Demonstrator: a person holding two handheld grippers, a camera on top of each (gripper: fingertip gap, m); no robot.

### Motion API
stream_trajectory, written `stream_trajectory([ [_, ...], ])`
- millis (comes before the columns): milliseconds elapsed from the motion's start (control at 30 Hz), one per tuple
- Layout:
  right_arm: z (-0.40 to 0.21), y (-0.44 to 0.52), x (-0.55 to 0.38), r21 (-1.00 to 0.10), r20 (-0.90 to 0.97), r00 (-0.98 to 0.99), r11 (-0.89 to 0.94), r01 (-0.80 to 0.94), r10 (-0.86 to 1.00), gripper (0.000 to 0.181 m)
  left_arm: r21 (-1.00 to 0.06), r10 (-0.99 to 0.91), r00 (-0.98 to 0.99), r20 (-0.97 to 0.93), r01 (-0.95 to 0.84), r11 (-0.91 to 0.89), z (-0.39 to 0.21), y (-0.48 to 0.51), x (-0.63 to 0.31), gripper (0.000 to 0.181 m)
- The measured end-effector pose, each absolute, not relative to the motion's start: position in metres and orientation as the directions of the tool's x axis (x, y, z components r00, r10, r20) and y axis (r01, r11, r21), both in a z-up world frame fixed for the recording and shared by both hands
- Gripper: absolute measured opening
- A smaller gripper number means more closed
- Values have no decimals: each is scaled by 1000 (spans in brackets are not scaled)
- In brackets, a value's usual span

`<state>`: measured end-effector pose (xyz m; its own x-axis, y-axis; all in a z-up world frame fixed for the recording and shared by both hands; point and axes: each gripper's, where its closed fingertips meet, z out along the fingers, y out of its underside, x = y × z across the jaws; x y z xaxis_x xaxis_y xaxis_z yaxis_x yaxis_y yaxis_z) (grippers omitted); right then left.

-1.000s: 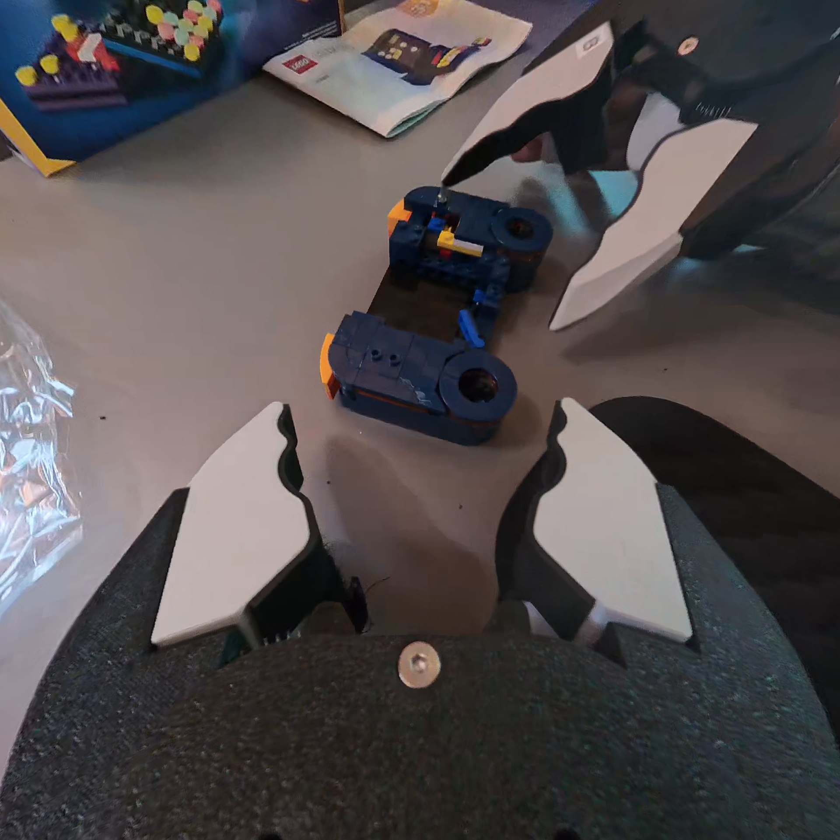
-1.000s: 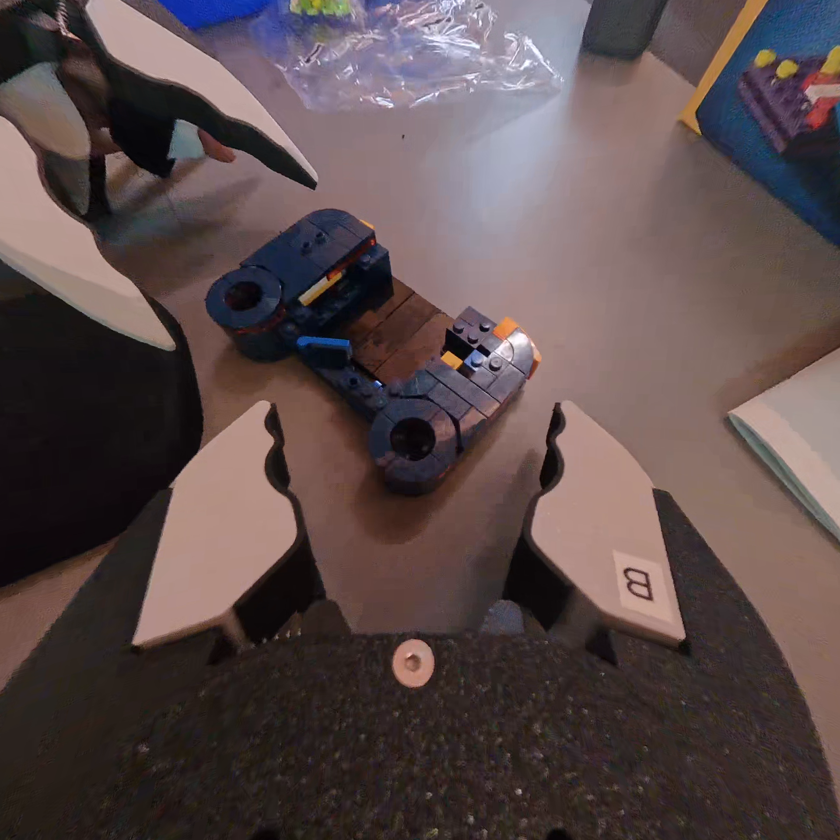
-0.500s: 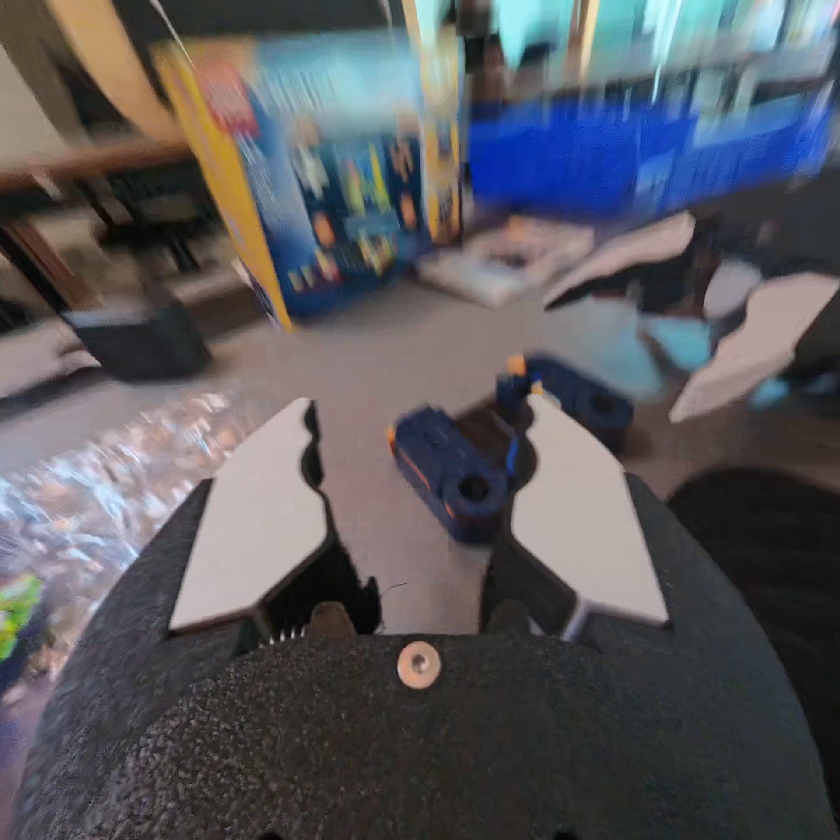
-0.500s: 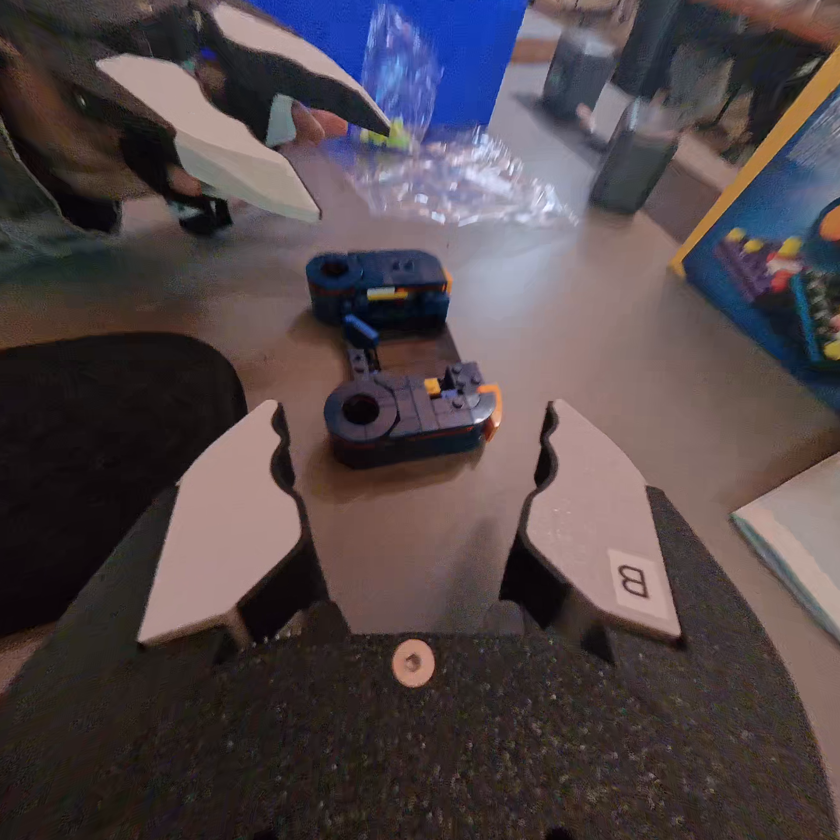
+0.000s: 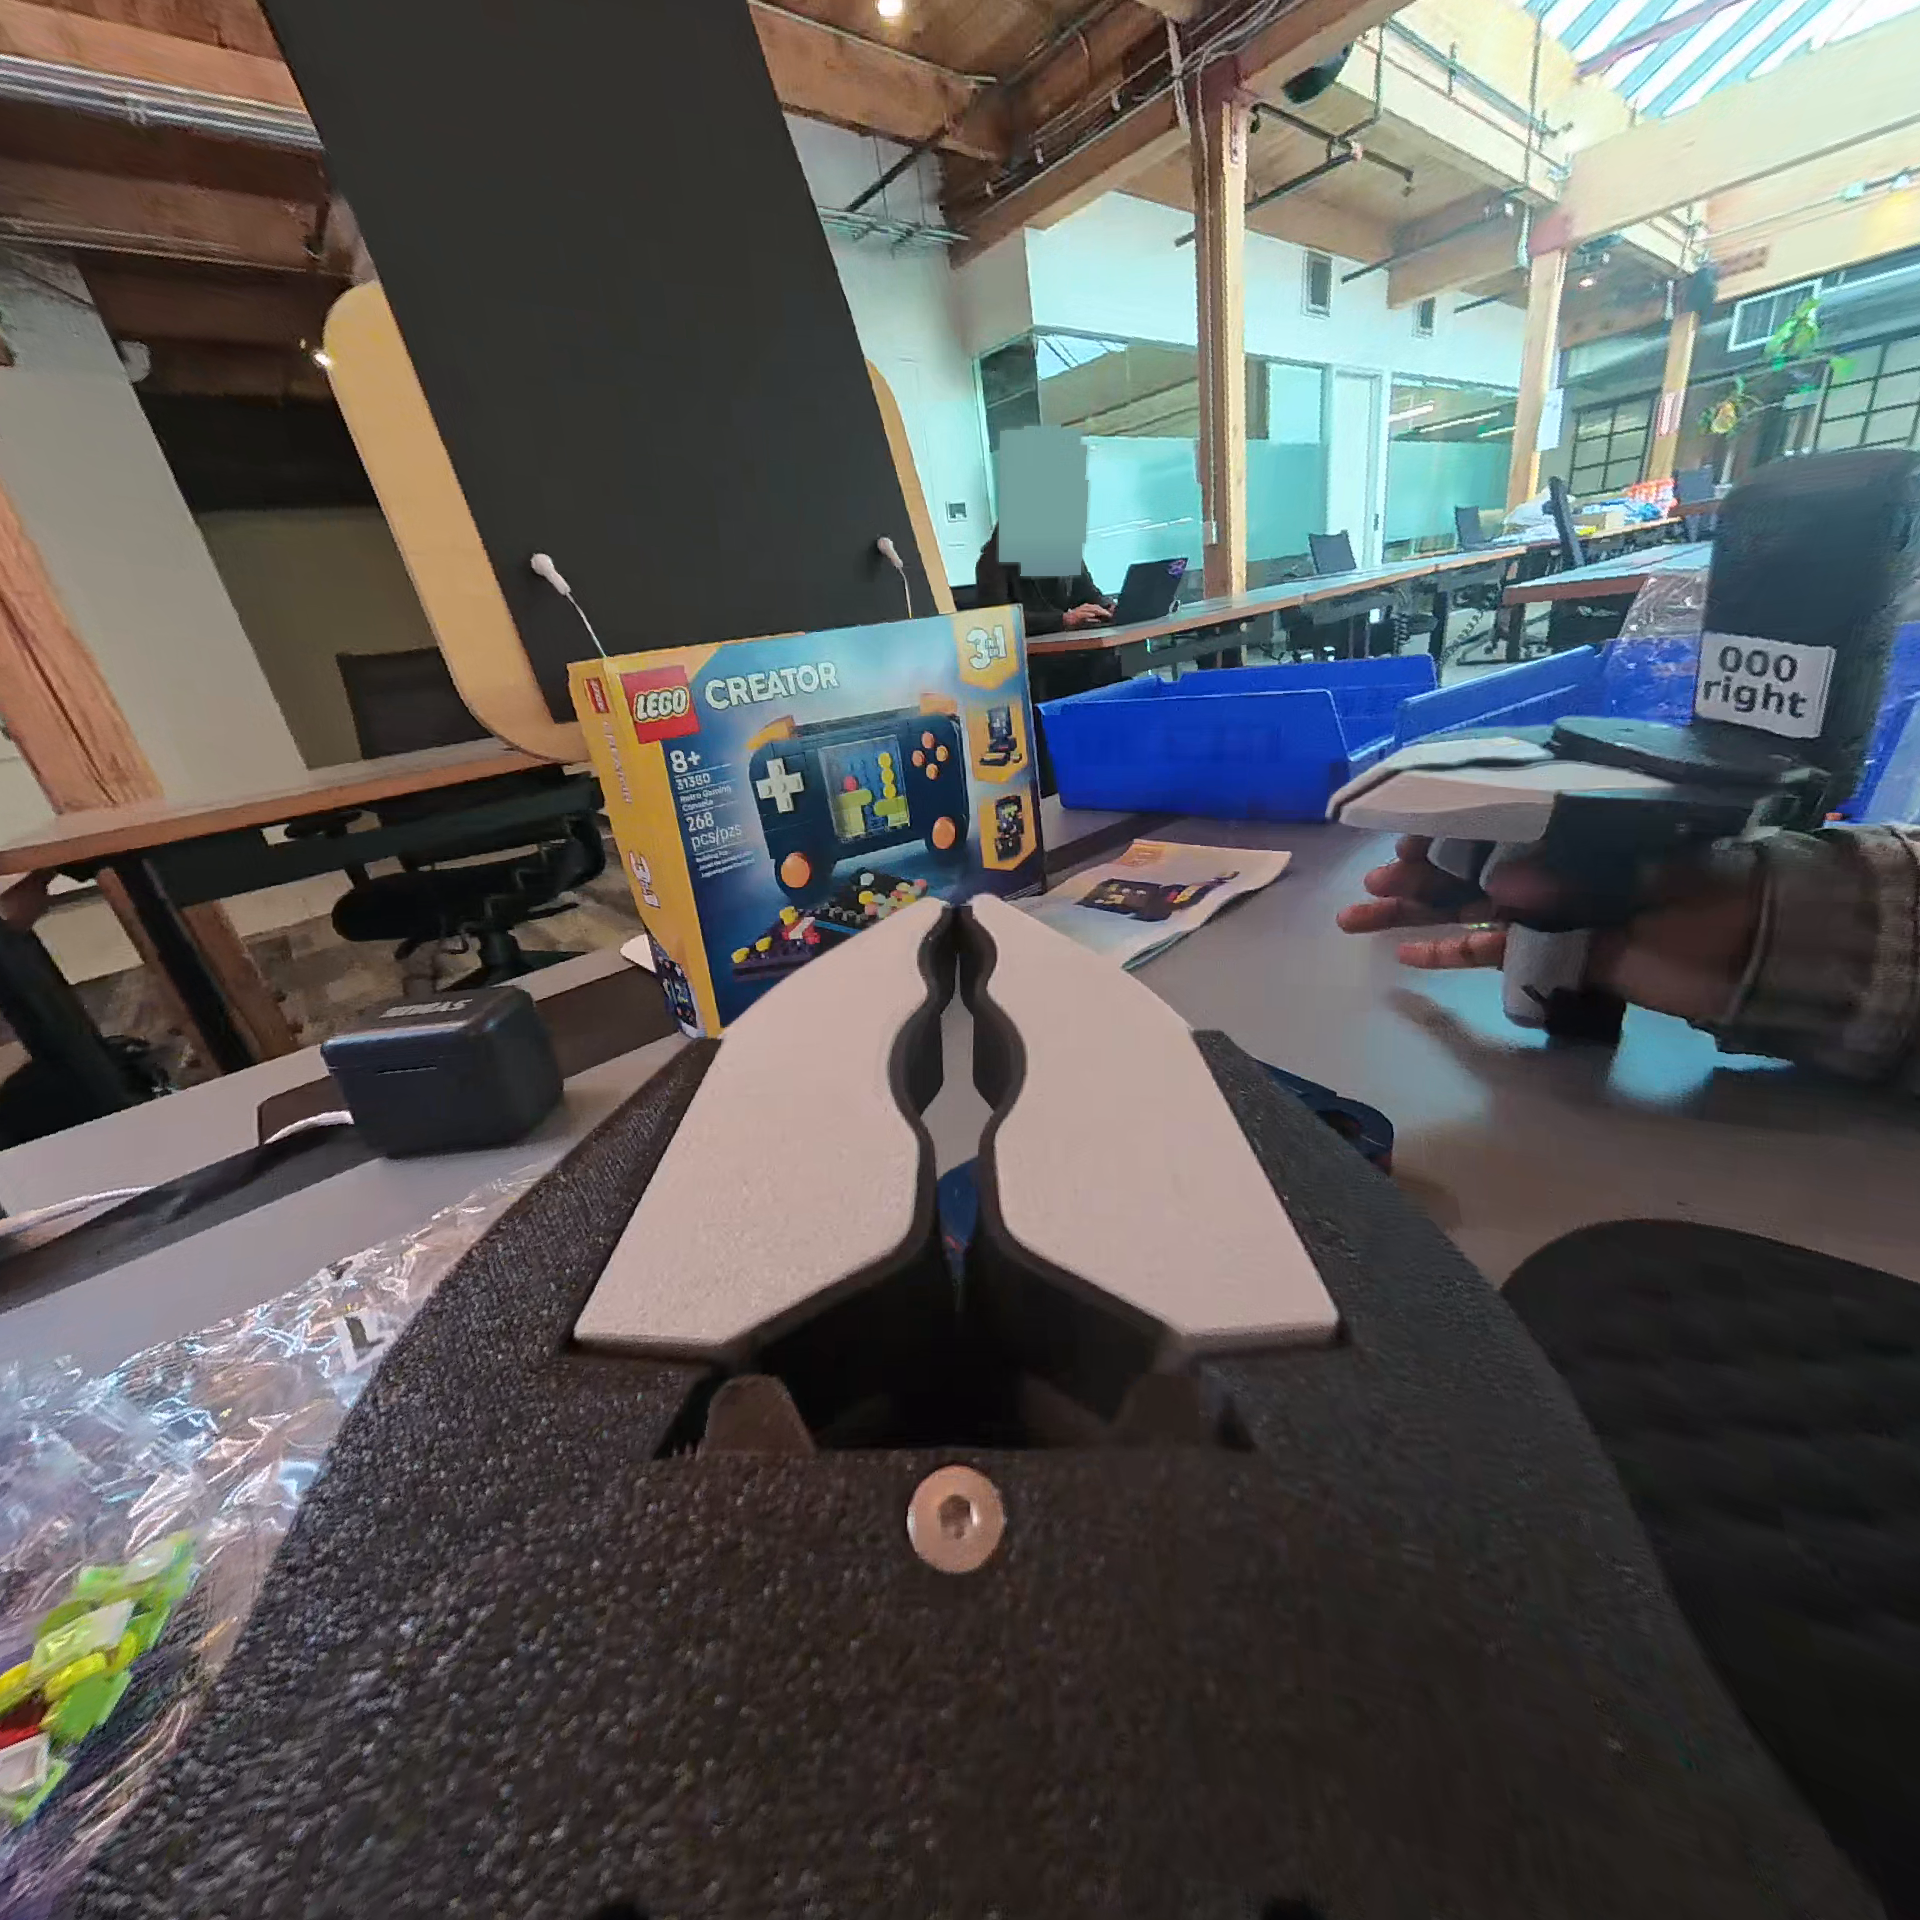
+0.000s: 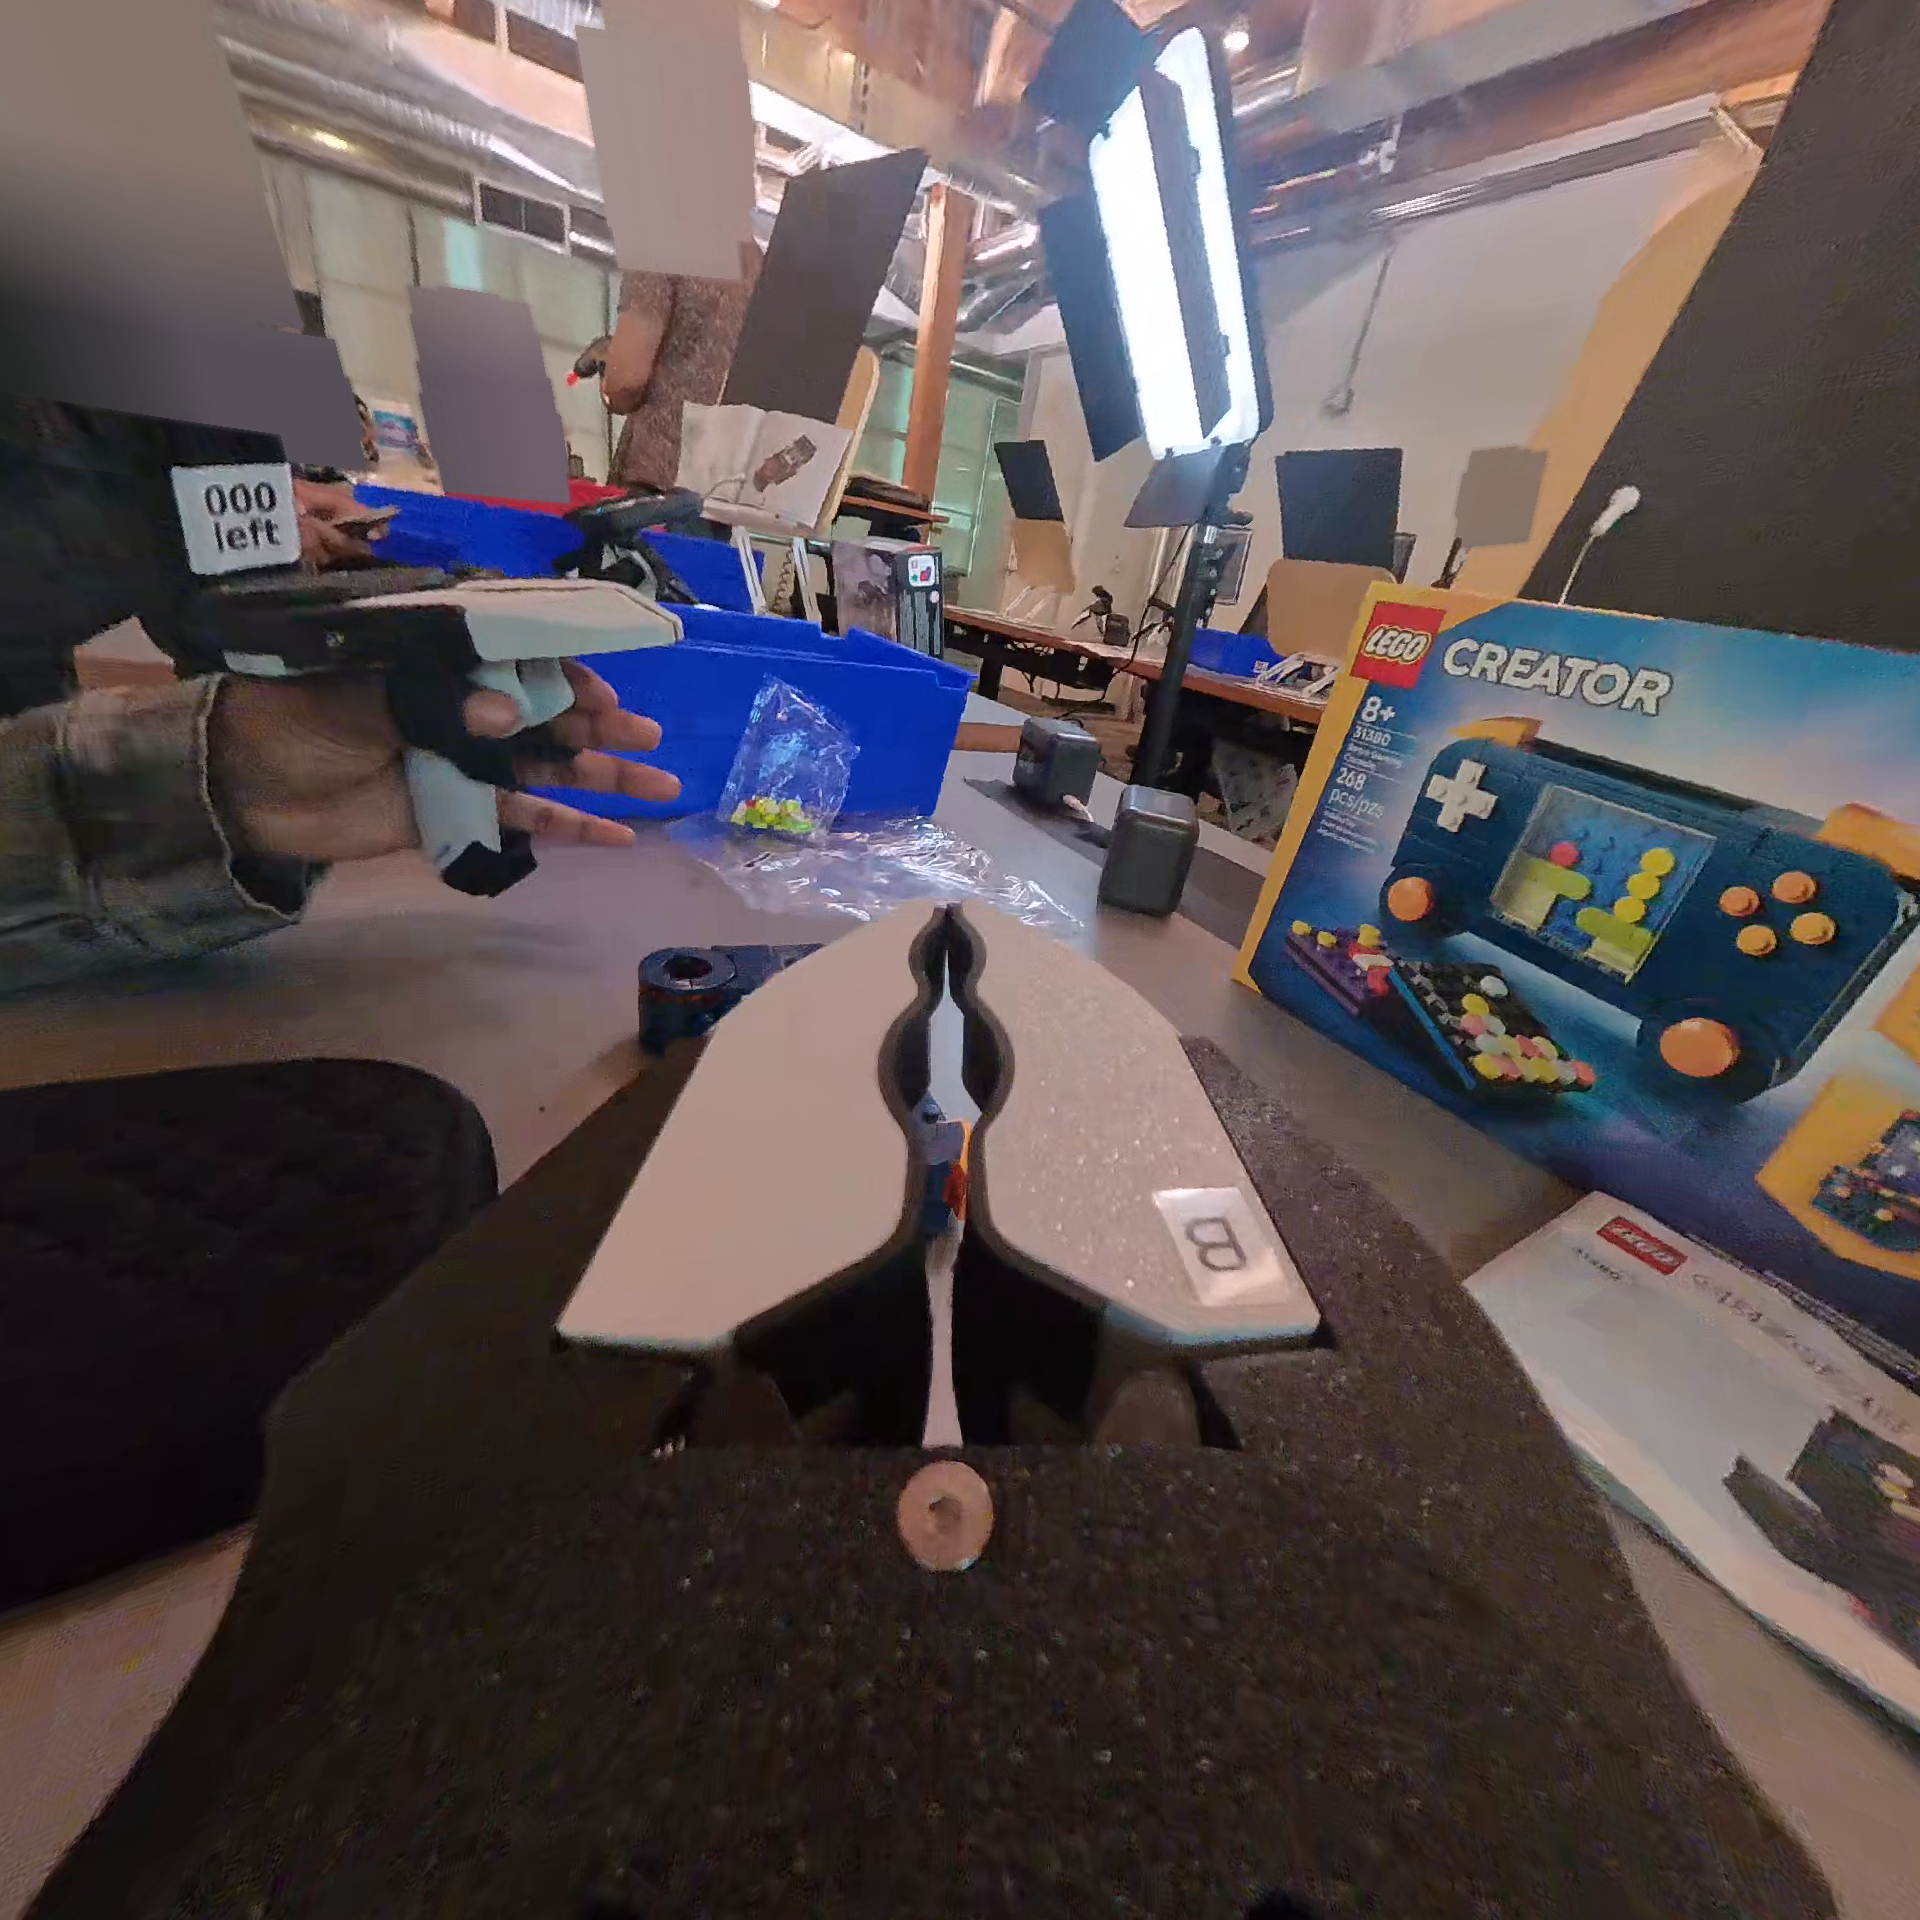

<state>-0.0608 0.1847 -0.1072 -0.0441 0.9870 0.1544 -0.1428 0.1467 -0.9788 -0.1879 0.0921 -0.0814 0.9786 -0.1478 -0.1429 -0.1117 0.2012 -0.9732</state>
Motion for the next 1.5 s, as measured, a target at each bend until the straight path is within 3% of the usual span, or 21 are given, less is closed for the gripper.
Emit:
stream_trajectory([
  [33, -105, 186, -60, -980, 121, -51, 111, -163, 991, 0, -971, -136, 980, -144, -114, 212, -81, 92, -189, 2],
  [67, -102, 188, -58, -978, 95, -46, 85, -192, 994, 11, -969, -115, 984, -135, -107, 223, -80, 93, -192, 14],
  [100, -98, 196, -58, -972, 68, 0, 66, -227, 998, 46, -970, -94, 990, -110, -86, 229, -80, 94, -196, 39],
  [133, -94, 205, -58, -964, 42, 50, 53, -262, 998, 85, -970, -79, 994, -82, -61, 237, -80, 97, -200, 76],
  [167, -93, 209, -58, -959, 26, 65, 43, -281, 998, 107, -970, -78, 995, -55, -34, 239, -80, 99, -201, 110],
  [233, -92, 216, -60, -958, 1, 87, 26, -287, 996, 136, -968, -102, 995, 11, 36, 249, -77, 103, -199, 145],
  [300, -90, 220, -58, -953, 15, 114, 48, -299, 993, 147, -963, -113, 994, 15, 45, 267, -77, 104, -197, 145],
  [700, -103, 203, -72, -973, 77, 45, 85, -216, 996, 145, -988, -169, 978, -125, -107, 113, -107, 117, -175, 144],
  [800, -102, 200, -73, -970, 91, 29, 95, -225, 995, 142, -986, -202, 968, -148, -128, 112, -111, 122, -174, 135],
  [867, -98, 203, -76, -963, 100, 21, 102, -251, 995, 139, -981, -250, 955, -160, -125, 151, -99, 130, -178, 117],
  [933, -82, 208, -83, -945, 96, -5, 90, -316, 995, 129, -968, -359, 910, -207, -138, 208, -73, 141, -178, 86],
  [1033, -36, 212, -103, -869, 125, -105, 58, -491, 987, 106, -973, -437, 881, -180, -94, 211, -51, 165, -197, 61],
  [1133, -53, 223, -136, -916, 132, -229, 30, -400, 964, 104, -985, -316, 949, -11, 44, 166, -73, 183, -234, 58],
  [1200, -72, 253, -146, -905, 39, -177, -40, -424, 983, 91, -960, -301, 951, 74, 150, 238, -86, 176, -238, 46],
  [1267, -59, 264, -143, -842, -87, -275, -218, -494, 958, 72, -925, -260, 960, 100, 186, 332, -84, 172, -245, 44],
  [1300, -55, 260, -142, -841, -72, -320, -230, -489, 945, 54, -921, -269, 958, 95, 187, 340, -81, 172, -244, 44],
  [1500, -94, 228, -165, -959, -7, -426, -128, -254, 905, 62, -995, -429, 903, -4, 39, 90, -105, 177, -212, 37],
])
